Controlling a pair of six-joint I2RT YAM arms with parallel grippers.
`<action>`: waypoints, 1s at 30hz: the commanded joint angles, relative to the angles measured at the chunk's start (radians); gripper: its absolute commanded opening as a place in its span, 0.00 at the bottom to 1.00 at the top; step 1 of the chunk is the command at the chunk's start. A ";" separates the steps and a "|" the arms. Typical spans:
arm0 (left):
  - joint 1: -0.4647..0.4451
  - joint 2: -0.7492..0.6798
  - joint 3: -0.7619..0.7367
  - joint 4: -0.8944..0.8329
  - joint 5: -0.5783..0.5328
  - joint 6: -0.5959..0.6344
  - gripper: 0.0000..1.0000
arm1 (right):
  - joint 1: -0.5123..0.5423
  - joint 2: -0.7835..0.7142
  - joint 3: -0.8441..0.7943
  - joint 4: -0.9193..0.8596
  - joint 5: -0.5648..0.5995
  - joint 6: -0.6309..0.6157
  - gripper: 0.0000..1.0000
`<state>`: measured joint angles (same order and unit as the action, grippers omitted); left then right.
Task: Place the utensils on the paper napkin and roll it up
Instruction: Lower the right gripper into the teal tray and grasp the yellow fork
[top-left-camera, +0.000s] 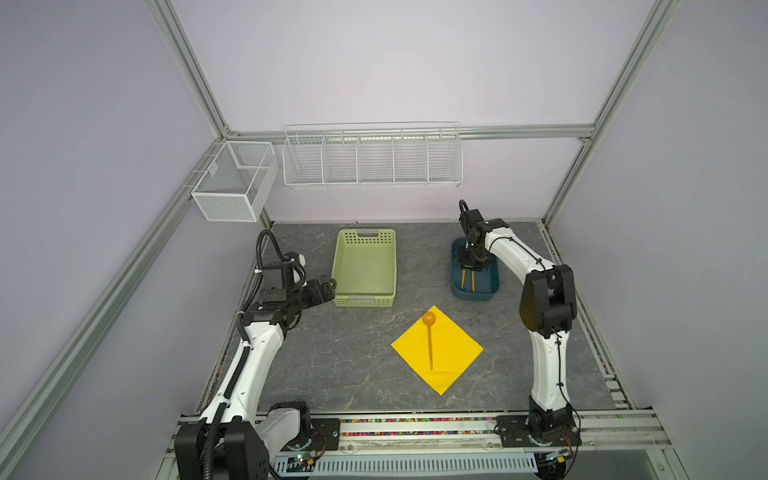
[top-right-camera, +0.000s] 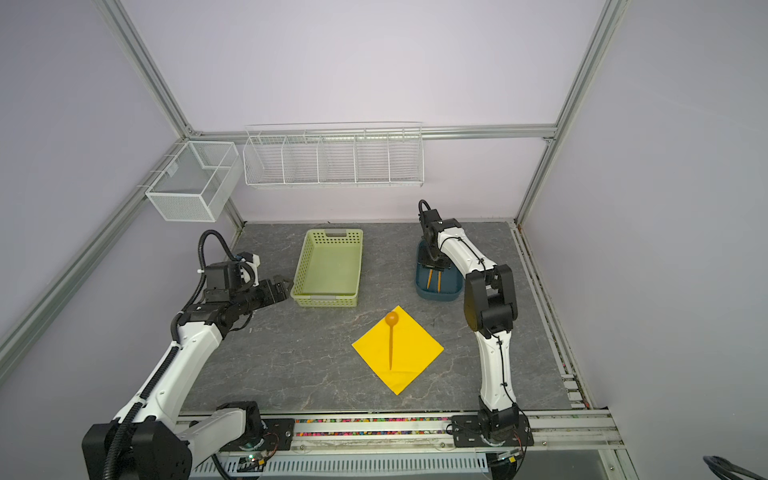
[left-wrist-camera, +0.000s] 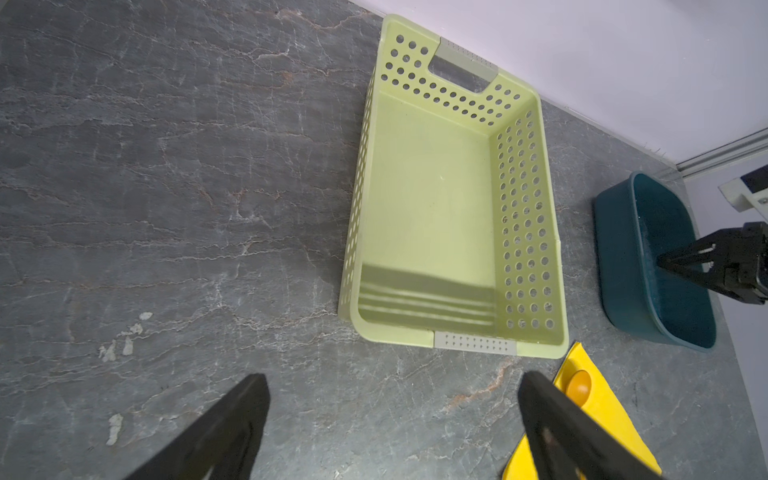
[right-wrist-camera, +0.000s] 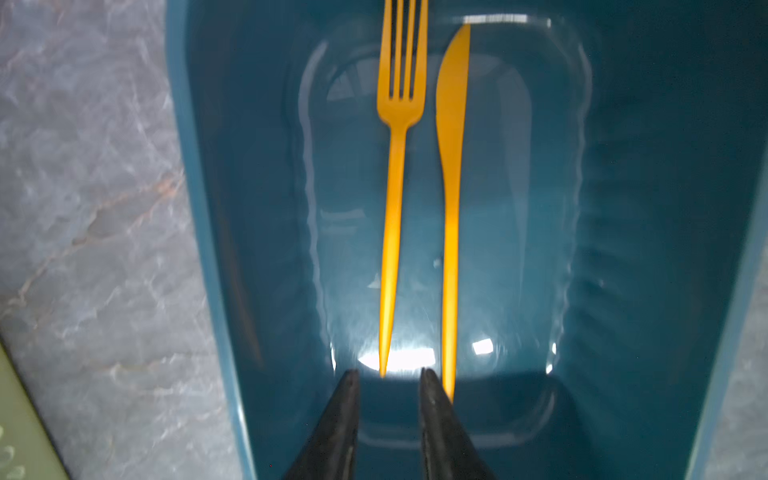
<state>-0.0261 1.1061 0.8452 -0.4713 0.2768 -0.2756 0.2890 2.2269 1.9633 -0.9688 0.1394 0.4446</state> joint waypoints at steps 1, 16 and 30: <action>0.006 0.013 0.038 -0.017 -0.008 0.018 0.95 | -0.016 0.068 0.082 -0.034 -0.010 -0.028 0.28; 0.006 0.042 0.047 -0.027 -0.011 0.024 0.95 | -0.043 0.265 0.315 -0.088 -0.007 -0.053 0.26; 0.006 0.040 0.047 -0.029 -0.016 0.029 0.95 | -0.058 0.321 0.313 -0.055 -0.034 -0.064 0.24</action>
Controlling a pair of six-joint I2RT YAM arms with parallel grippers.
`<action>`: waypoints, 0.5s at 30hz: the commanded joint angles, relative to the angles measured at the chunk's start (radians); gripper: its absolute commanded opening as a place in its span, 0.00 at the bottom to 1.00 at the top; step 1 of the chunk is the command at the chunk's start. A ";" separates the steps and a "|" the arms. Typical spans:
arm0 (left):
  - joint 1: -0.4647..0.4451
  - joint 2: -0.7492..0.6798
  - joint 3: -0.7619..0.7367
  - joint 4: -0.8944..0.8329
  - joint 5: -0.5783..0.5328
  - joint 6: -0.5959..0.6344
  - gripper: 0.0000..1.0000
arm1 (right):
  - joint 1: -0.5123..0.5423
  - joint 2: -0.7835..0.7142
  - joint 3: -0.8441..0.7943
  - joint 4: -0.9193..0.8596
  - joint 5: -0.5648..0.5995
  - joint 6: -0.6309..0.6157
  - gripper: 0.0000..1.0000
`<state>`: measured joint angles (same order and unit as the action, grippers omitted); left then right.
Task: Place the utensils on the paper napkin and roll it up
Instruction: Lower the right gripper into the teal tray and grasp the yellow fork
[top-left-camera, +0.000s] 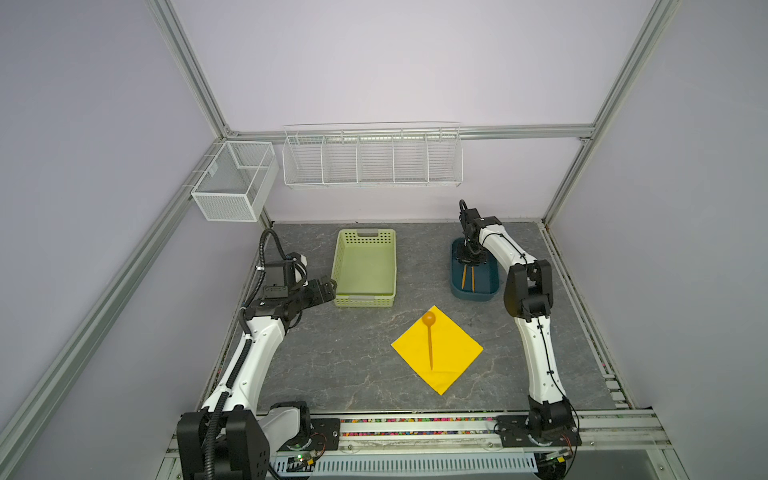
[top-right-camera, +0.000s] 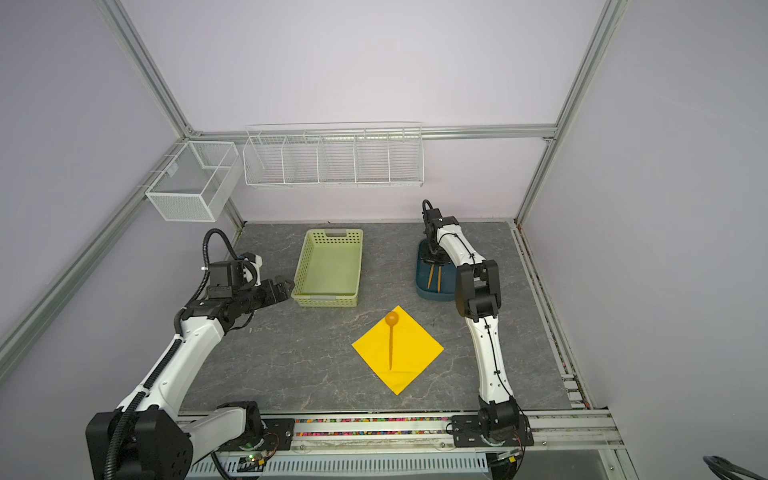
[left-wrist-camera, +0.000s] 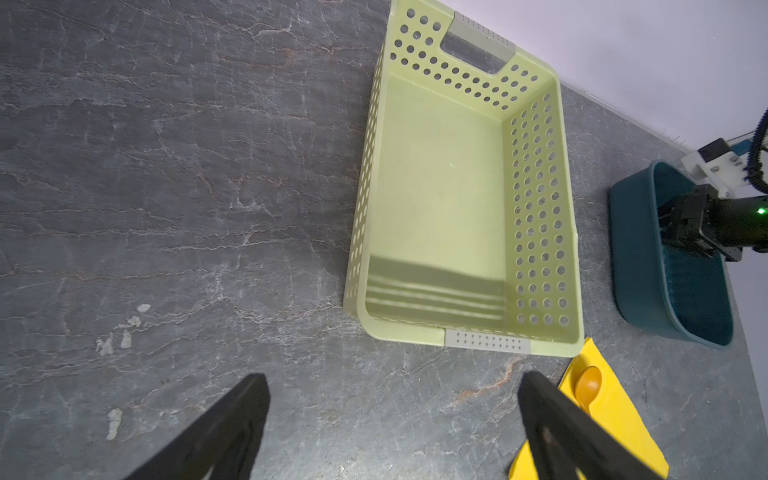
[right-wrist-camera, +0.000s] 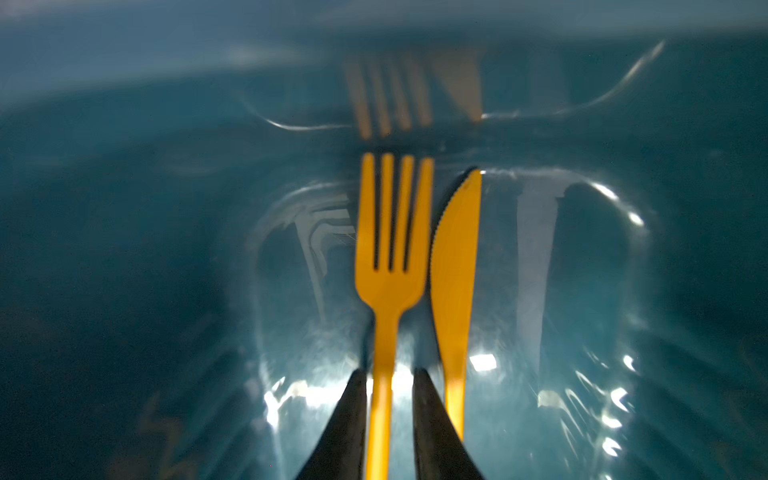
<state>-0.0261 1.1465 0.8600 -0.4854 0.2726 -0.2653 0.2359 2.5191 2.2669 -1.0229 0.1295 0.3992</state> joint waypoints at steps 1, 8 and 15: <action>0.005 0.000 0.031 -0.015 -0.014 0.018 0.95 | -0.006 0.033 0.009 0.004 -0.028 -0.020 0.23; 0.006 0.002 0.033 -0.015 -0.015 0.020 0.95 | -0.006 0.053 0.004 0.012 -0.033 -0.020 0.21; 0.006 0.002 0.034 -0.016 -0.017 0.020 0.95 | -0.006 0.048 0.005 0.011 -0.032 -0.018 0.18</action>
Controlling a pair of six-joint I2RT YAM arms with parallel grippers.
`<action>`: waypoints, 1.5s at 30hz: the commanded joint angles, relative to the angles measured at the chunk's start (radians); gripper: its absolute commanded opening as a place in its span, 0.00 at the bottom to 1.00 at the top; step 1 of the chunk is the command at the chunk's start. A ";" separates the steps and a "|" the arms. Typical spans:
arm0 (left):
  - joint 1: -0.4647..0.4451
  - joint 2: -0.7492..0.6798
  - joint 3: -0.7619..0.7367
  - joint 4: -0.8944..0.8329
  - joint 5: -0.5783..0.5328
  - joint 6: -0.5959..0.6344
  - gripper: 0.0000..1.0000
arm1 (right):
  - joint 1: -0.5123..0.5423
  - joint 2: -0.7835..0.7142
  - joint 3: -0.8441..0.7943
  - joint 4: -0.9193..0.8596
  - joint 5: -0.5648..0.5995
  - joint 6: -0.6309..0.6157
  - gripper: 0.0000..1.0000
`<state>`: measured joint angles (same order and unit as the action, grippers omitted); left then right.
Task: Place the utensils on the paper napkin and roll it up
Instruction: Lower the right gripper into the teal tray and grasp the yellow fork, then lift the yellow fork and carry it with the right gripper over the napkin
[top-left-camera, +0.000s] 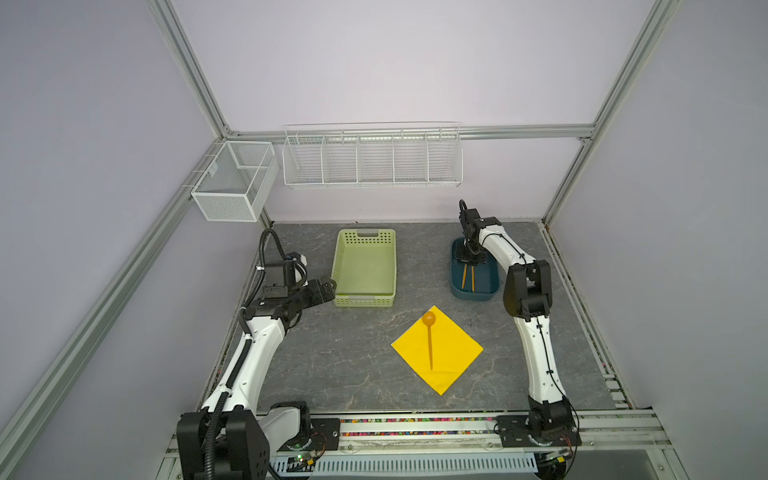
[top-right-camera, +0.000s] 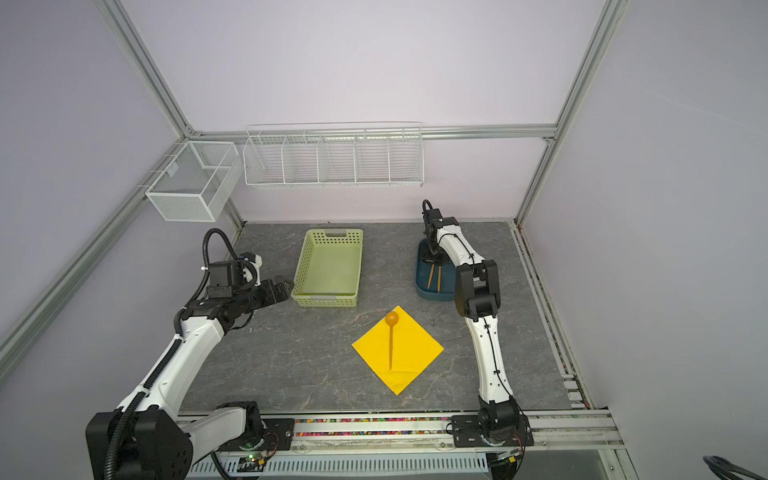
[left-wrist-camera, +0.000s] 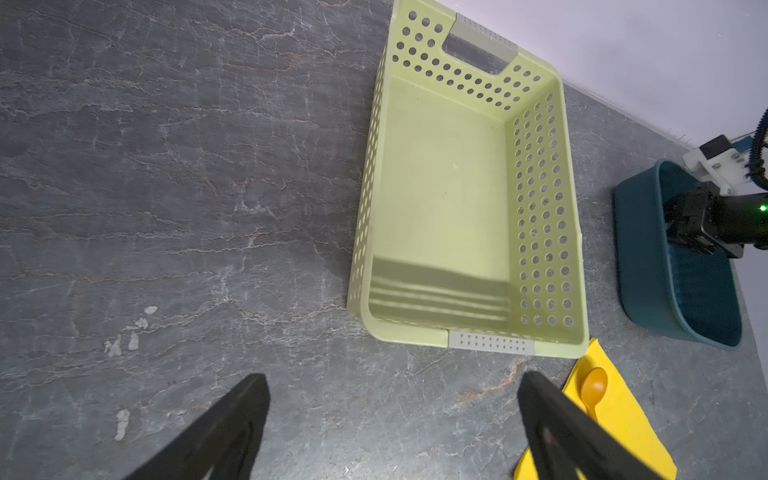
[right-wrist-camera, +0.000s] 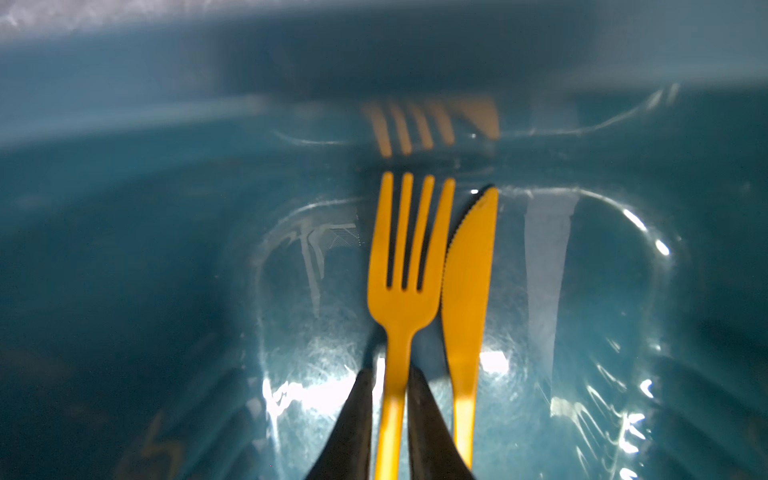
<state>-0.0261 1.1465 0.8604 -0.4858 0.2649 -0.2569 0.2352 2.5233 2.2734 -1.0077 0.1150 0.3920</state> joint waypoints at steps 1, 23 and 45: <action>0.006 -0.001 0.033 -0.016 -0.009 0.013 0.95 | -0.005 0.040 -0.002 -0.004 -0.016 -0.013 0.17; 0.006 -0.059 0.014 -0.005 0.011 0.005 0.95 | 0.001 -0.244 -0.059 -0.108 0.015 -0.027 0.13; 0.005 -0.080 0.001 0.006 0.030 -0.005 0.95 | 0.168 -0.727 -0.515 -0.081 0.032 0.018 0.13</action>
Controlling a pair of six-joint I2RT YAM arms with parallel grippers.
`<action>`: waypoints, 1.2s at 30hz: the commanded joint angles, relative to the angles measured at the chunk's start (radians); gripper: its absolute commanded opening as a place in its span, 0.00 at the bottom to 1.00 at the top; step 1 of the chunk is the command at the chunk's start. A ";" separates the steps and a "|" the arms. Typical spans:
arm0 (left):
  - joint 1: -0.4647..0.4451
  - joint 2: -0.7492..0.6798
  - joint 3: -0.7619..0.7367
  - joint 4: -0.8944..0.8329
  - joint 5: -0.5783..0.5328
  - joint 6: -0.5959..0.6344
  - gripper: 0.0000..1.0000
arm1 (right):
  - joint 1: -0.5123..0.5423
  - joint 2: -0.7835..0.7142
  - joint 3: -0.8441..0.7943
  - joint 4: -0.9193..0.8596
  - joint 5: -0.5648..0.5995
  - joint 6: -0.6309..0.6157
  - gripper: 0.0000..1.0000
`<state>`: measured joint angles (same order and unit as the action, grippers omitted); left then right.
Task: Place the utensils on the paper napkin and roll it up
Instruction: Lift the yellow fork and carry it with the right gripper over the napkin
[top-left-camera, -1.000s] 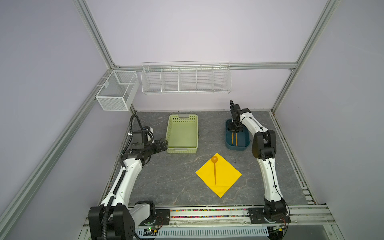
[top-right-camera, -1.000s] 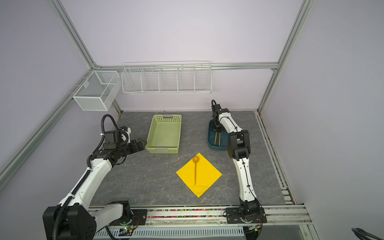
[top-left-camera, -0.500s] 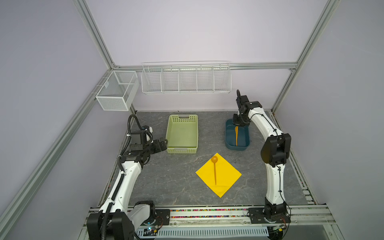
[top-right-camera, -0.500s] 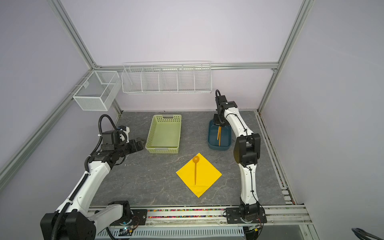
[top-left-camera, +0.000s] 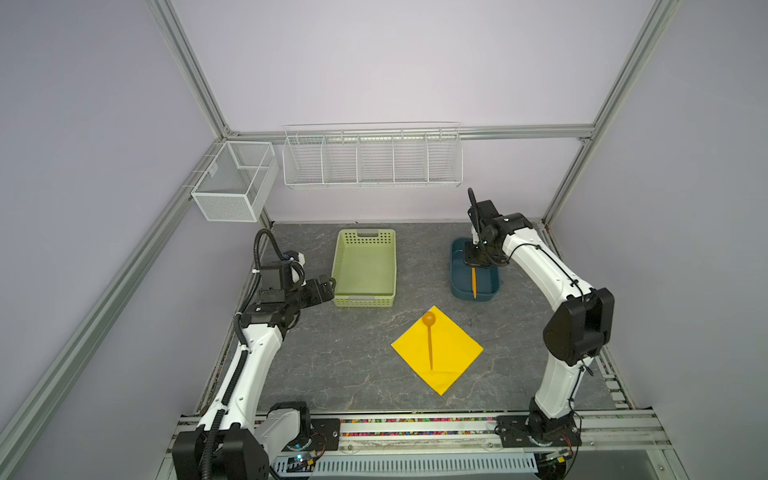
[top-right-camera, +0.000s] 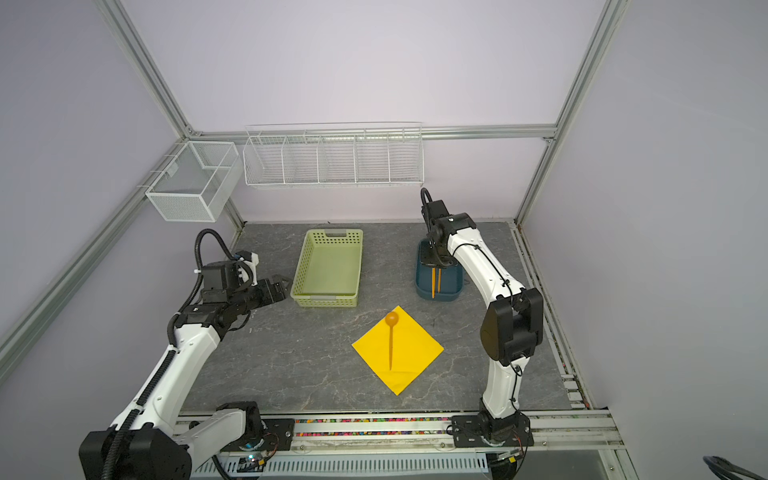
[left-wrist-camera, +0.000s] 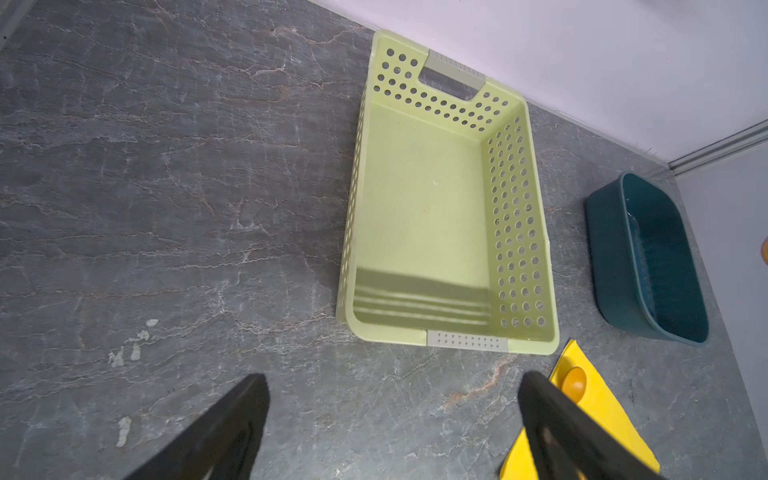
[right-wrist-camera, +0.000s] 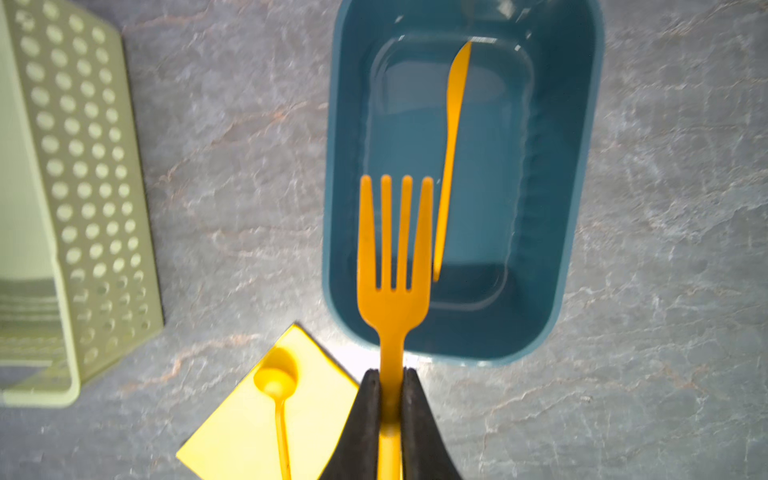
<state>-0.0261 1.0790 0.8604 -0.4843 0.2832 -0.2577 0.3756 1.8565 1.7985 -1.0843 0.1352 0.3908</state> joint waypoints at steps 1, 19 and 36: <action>0.006 -0.013 0.000 0.006 0.013 -0.005 0.95 | 0.038 -0.073 -0.054 -0.006 0.013 0.023 0.13; 0.006 -0.008 -0.001 0.016 0.037 -0.015 0.95 | 0.267 -0.247 -0.423 0.117 0.043 0.224 0.13; 0.005 0.028 0.023 -0.017 0.036 -0.020 0.95 | 0.340 -0.069 -0.539 0.311 -0.002 0.284 0.12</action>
<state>-0.0261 1.1038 0.8600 -0.4881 0.3180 -0.2737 0.7116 1.7756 1.2755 -0.8066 0.1333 0.6483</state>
